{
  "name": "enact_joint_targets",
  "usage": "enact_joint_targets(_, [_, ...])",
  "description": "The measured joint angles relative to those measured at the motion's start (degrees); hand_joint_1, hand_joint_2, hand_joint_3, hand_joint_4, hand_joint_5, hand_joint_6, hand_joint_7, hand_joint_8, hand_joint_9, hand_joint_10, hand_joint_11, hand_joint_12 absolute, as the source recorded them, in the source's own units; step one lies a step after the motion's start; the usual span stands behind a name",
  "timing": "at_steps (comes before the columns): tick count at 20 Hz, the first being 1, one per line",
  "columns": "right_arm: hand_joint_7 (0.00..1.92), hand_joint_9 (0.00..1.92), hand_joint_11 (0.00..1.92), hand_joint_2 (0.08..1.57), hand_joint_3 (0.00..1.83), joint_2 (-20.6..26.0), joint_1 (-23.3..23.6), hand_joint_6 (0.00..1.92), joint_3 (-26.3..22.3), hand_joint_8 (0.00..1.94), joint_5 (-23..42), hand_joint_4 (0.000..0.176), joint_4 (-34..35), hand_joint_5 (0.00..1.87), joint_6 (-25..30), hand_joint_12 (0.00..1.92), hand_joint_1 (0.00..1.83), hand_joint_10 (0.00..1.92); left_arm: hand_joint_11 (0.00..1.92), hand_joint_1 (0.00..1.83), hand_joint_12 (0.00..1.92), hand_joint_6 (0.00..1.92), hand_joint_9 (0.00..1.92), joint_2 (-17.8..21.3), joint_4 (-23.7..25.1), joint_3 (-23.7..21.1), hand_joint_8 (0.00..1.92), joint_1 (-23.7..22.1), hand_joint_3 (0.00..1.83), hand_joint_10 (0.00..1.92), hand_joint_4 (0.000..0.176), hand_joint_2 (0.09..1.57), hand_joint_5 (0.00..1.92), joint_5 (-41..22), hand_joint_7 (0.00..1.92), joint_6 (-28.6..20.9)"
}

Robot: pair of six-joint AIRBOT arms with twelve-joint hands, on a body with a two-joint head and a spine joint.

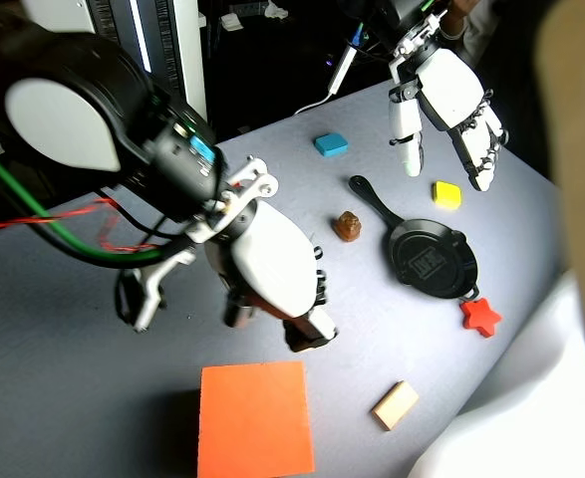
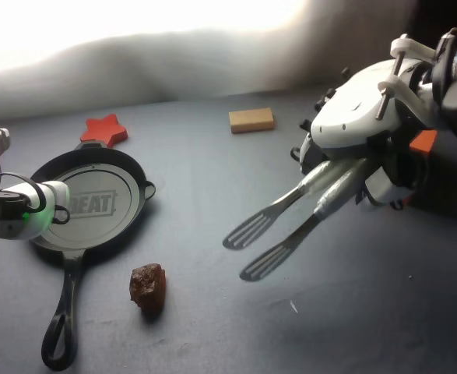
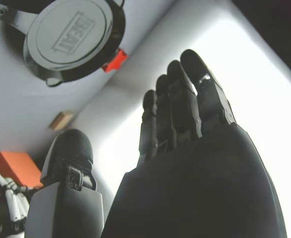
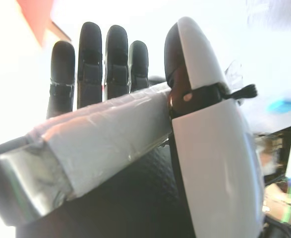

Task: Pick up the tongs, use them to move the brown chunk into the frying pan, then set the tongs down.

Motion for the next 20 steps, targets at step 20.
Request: enact_joint_targets(20, [0.71,0.63,0.05,1.25,0.00,-11.1,-1.8,0.25,-4.9,0.00,-10.7,0.000,-32.2,0.55,43.5,1.37,1.07,0.07,0.00,0.18,0.80,0.00,0.24,-0.9,-5.1,-4.6,0.00,0.0,0.00,0.00,0.007,1.37,0.17,-23.1,0.19,-2.0])
